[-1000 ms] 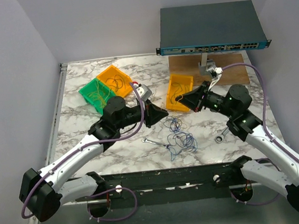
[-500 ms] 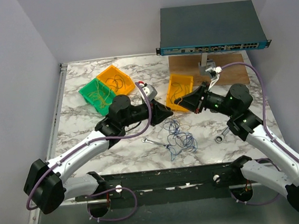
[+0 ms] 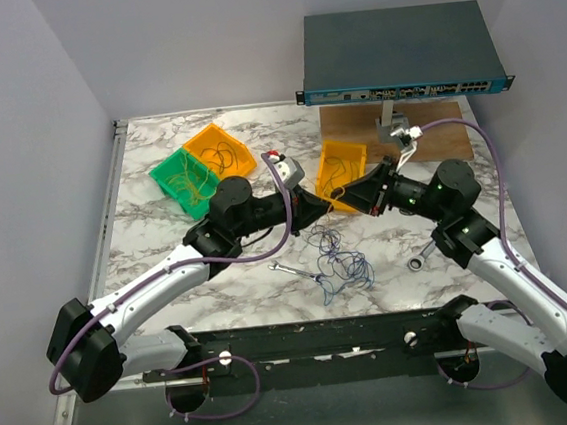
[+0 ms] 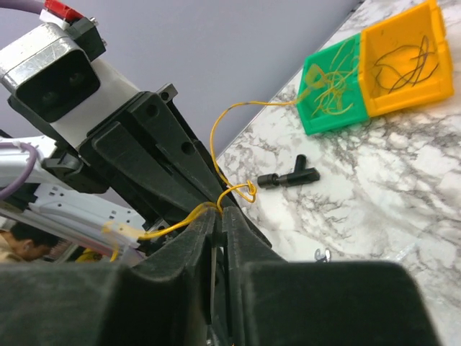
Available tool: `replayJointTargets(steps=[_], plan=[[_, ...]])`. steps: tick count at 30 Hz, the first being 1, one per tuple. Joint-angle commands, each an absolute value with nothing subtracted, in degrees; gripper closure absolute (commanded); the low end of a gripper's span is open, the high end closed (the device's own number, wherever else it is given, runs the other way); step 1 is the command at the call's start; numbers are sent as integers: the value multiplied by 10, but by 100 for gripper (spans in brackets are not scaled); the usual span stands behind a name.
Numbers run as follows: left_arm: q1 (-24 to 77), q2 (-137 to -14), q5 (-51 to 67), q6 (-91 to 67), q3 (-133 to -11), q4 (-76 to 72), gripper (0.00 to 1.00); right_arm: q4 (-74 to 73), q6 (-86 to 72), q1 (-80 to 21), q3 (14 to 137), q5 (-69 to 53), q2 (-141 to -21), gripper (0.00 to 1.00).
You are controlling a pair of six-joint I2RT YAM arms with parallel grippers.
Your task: Untangle the cables
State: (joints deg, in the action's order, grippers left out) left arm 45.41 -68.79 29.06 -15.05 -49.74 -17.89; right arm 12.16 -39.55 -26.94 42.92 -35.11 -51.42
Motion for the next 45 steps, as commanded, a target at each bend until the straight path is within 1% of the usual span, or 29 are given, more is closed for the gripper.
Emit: replayJointTargets(steps=[1,2,4,6,9,12,14,16,21,27,29,30,32,33,34,35,36,37,39,42,45], plan=[[453,-673,241,-152,-496,-188,100,98,-381,-271,425,-316,-484,69],[452,-668,239,-155,-493,-191,100,93,-375,-272,416,-304,-475,53],[448,-658,238,-164,-488,-193,100,84,-364,-272,393,-284,-453,35],[441,-652,247,-177,-487,-194,100,82,-352,-272,363,-268,-426,27],[432,-646,274,-198,-488,-201,100,92,-332,-272,308,-259,-385,20],[432,-643,291,-207,-491,-206,100,122,-321,-272,252,-261,-357,16],[432,-641,305,-215,-494,-211,100,136,-311,-271,229,-273,-354,15],[432,-642,320,-223,-498,-214,100,134,-299,-272,226,-285,-369,16],[432,-652,321,-246,-514,-221,100,161,-280,-274,225,-335,-412,12],[432,-681,352,-294,-539,-265,100,199,-274,-289,213,-323,-461,13],[432,-686,350,-299,-546,-265,100,215,-277,-291,205,-317,-475,15],[432,-687,349,-300,-547,-268,100,221,-280,-293,203,-315,-481,21],[432,-690,348,-300,-551,-269,100,224,-284,-293,202,-313,-492,49],[431,-691,345,-298,-553,-265,100,220,-284,-293,202,-304,-498,70],[431,-689,341,-293,-556,-257,100,209,-285,-293,202,-283,-501,82],[430,-684,330,-285,-558,-243,100,198,-288,-292,202,-260,-502,91],[428,-676,312,-274,-560,-228,100,183,-290,-293,202,-231,-501,97],[422,-665,278,-266,-560,-209,100,160,-296,-293,203,-200,-497,99],[399,-644,222,-266,-560,-179,100,116,-318,-292,196,-134,-477,99],[355,-620,147,-275,-587,-73,100,62,-351,-292,172,-21,-433,99],[319,-606,77,-275,-600,-3,100,-41,-406,-292,166,128,-385,99]])
